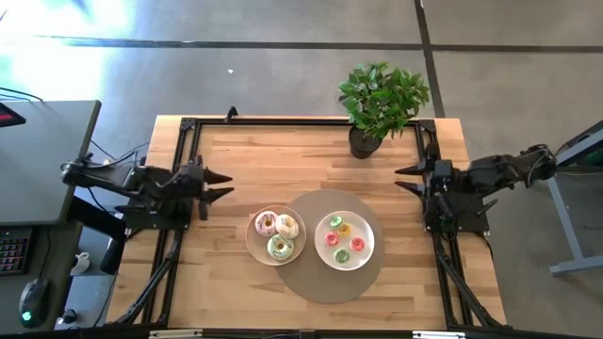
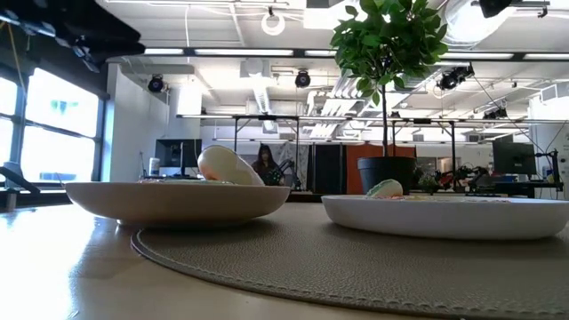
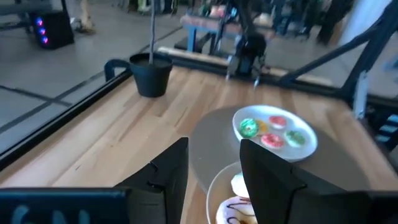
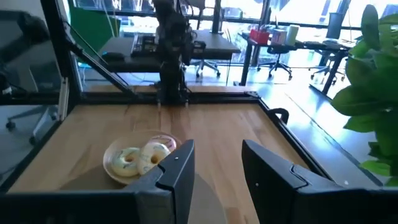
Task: Pick & Place donuts
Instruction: Return to Home Position
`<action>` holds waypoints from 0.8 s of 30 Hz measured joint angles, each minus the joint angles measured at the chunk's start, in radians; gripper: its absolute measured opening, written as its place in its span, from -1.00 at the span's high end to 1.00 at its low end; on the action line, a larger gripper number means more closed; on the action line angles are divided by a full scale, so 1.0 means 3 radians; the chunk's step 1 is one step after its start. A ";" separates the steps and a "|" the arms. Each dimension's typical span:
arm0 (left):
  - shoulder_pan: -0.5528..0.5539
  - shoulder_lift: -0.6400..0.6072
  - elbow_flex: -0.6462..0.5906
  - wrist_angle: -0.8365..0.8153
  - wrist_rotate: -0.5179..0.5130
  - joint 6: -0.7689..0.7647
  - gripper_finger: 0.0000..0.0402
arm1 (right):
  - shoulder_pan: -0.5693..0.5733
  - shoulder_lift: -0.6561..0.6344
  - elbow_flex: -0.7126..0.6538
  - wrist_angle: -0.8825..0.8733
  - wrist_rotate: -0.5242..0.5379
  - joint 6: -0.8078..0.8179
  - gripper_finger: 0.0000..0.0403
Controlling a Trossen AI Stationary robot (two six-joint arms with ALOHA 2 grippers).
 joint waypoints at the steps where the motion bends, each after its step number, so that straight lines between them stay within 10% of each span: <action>1: 0.0000 -0.0130 -0.0064 0.0010 0.0013 0.0000 0.29 | 0.0000 0.0003 -0.0011 0.0028 -0.0003 0.0007 0.35; 10: 0.0000 -0.1008 -0.0546 0.0150 0.0119 0.0240 0.29 | 0.0000 -0.0113 -0.0701 0.1018 -0.0029 -0.0183 0.35; 24: 0.0000 -0.0951 -0.0867 0.0422 0.0147 0.0175 0.29 | 0.0001 -0.0976 -0.1806 0.1856 -0.0257 -0.0322 0.35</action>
